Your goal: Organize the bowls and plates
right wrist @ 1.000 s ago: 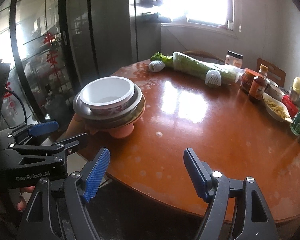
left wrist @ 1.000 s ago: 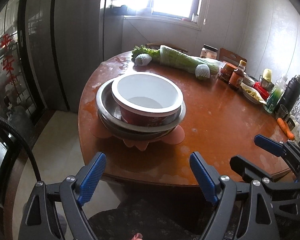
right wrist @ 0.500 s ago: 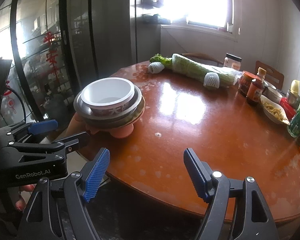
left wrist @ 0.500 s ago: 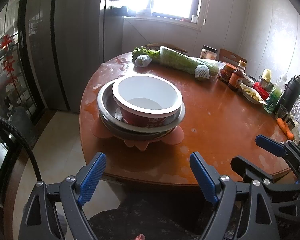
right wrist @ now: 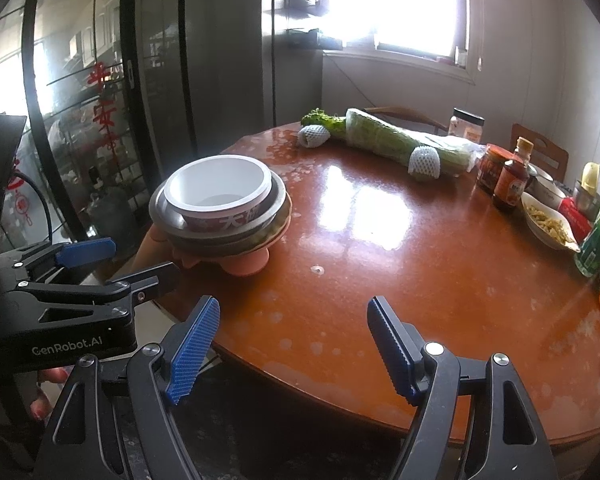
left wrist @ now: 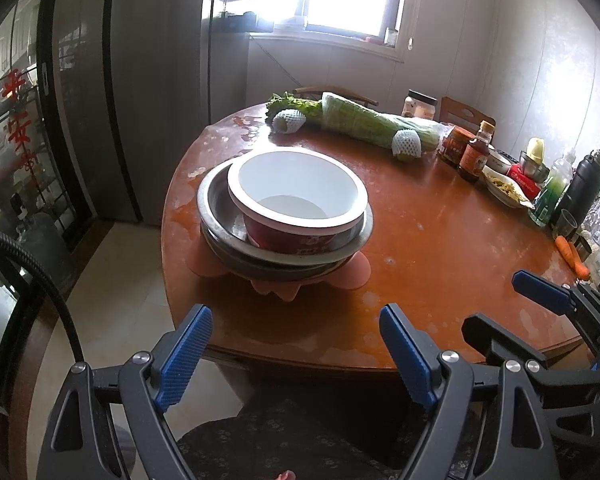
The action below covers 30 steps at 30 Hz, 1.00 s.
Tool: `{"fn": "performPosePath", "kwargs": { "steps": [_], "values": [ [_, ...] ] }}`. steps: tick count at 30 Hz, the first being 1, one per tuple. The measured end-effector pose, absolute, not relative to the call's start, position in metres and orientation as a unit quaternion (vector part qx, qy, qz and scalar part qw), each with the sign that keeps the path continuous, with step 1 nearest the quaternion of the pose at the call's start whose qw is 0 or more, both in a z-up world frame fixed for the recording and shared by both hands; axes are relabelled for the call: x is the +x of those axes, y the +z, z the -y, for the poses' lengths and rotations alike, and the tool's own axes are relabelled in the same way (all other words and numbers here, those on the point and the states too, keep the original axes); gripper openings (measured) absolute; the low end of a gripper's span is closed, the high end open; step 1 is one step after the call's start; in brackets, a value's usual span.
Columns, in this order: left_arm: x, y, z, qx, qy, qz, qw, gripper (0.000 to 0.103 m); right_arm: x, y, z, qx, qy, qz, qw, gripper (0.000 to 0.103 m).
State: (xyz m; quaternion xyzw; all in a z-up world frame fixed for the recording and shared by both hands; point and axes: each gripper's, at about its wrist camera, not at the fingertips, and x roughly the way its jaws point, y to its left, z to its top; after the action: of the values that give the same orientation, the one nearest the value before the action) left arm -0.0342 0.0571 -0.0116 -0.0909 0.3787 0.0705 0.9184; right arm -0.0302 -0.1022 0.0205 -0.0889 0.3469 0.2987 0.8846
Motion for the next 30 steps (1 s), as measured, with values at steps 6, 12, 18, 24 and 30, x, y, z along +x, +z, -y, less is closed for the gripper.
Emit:
{"fn": "performPosePath", "kwargs": {
  "steps": [6,12,18,24,30],
  "values": [
    [-0.0342,-0.0117,-0.0566,-0.090,0.072,-0.379,0.918,0.085,-0.0307,0.0199,0.1023,-0.089,0.298,-0.347,0.885,0.078],
    [-0.0339,-0.0114,-0.0570,-0.089,0.075,-0.379,0.918,0.085,-0.0311,0.0194,0.1022,-0.089,0.298,-0.347,0.885,0.078],
    [-0.0338,-0.0116,-0.0572,-0.088,0.077,-0.379,0.918,0.085,-0.0325,0.0179,0.1003,-0.091,0.299,-0.348,0.884,0.078],
    [-0.0369,-0.0087,-0.0576,-0.080,0.088,-0.369,0.922,0.085,-0.0326,0.0179,0.0998,-0.091,0.299,-0.349,0.883,0.078],
    [-0.0352,-0.0100,-0.0615,-0.083,0.088,-0.373,0.920,0.085,-0.0330,0.0168,0.0989,-0.090,0.298,-0.350,0.884,0.078]
  ]
}}
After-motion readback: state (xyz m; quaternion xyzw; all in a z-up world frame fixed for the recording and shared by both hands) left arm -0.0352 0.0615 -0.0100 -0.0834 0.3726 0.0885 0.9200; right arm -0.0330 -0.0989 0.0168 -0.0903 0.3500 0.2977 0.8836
